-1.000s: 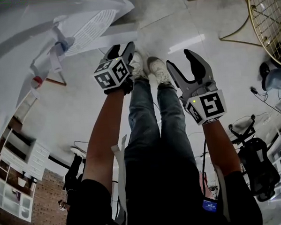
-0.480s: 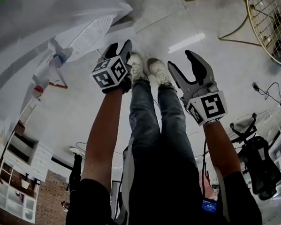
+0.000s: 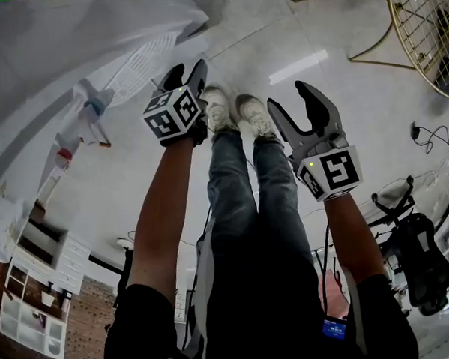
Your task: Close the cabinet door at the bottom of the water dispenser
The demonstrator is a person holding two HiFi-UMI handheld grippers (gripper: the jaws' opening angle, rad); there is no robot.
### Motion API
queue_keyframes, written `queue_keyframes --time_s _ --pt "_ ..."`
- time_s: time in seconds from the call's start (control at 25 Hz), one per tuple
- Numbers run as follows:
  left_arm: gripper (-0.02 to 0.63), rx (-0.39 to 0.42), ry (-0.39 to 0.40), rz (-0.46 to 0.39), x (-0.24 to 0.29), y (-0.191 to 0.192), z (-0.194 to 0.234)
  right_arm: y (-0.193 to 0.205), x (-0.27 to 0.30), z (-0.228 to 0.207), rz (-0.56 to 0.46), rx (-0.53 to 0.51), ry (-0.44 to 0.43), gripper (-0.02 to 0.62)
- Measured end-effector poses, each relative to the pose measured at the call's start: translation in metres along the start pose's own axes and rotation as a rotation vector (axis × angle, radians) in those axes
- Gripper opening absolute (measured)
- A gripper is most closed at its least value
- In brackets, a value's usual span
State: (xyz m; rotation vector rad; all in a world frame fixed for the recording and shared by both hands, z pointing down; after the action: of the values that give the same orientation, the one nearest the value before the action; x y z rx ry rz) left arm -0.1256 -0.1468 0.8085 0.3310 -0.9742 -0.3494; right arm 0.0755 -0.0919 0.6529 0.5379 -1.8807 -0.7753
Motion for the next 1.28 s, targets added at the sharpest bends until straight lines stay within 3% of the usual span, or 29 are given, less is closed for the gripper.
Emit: queue_keyframes --time_s 1.28 --pt "0.242 0.132 0.036 0.043 0.030 -0.028 -0.023 -0.008 -0.017 -0.021 -0.024 0.045 0.092 0.250"
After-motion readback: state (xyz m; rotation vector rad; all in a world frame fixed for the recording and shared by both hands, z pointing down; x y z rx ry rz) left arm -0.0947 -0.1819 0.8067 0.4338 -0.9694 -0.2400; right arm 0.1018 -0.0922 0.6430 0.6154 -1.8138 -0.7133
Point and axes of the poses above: the fingertips, and each gripper's own axes: x forward along the fingers, z to its left, y out of its underside, the point moved 3 cm from there along -x, backward along the fingers, and after that the axes turned 6 degrees about y, right-handed, at the moved point
